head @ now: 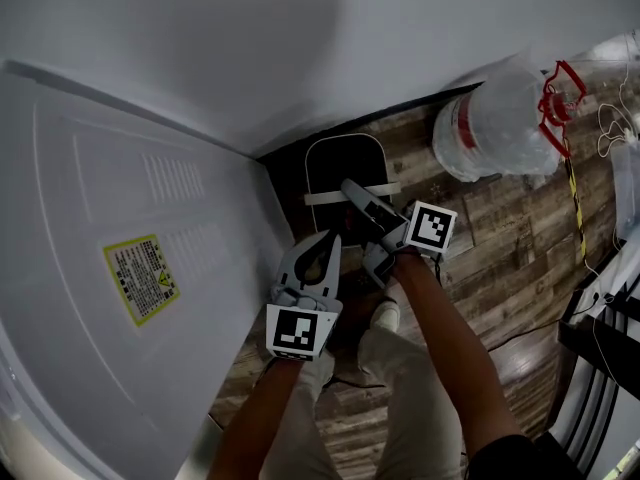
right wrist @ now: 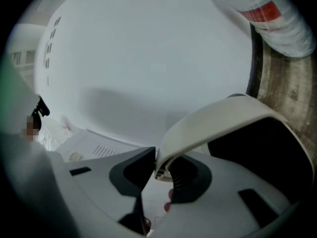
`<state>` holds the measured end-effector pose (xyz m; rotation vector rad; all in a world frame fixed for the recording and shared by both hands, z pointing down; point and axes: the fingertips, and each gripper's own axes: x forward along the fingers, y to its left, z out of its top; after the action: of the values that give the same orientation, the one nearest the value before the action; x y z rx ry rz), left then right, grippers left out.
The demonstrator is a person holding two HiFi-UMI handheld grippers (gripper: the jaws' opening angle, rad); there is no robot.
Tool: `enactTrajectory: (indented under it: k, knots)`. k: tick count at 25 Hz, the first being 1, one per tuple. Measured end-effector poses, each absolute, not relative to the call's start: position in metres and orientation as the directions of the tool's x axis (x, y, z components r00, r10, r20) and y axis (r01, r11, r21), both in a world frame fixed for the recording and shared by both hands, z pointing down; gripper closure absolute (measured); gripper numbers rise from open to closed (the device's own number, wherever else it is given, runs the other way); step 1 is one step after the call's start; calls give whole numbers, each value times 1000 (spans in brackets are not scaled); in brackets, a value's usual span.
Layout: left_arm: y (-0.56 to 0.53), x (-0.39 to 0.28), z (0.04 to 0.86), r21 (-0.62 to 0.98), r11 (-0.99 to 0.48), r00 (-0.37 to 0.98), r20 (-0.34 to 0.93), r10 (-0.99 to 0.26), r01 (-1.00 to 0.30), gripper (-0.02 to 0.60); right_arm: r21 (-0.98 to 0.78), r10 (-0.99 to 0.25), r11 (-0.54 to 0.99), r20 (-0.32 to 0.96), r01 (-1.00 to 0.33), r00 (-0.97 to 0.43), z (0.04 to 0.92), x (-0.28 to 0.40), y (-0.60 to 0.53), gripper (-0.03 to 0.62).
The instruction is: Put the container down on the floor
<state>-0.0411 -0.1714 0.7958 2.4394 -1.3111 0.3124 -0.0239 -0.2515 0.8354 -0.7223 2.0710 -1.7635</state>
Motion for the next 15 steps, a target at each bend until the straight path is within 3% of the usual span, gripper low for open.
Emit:
enactTrajectory:
  k: [15]
  knots:
    - [-177, -38, 806, 190, -500, 534, 358, -766, -845, 563, -972, -532, 116, 114, -205, -839, 866, -26, -265, 505]
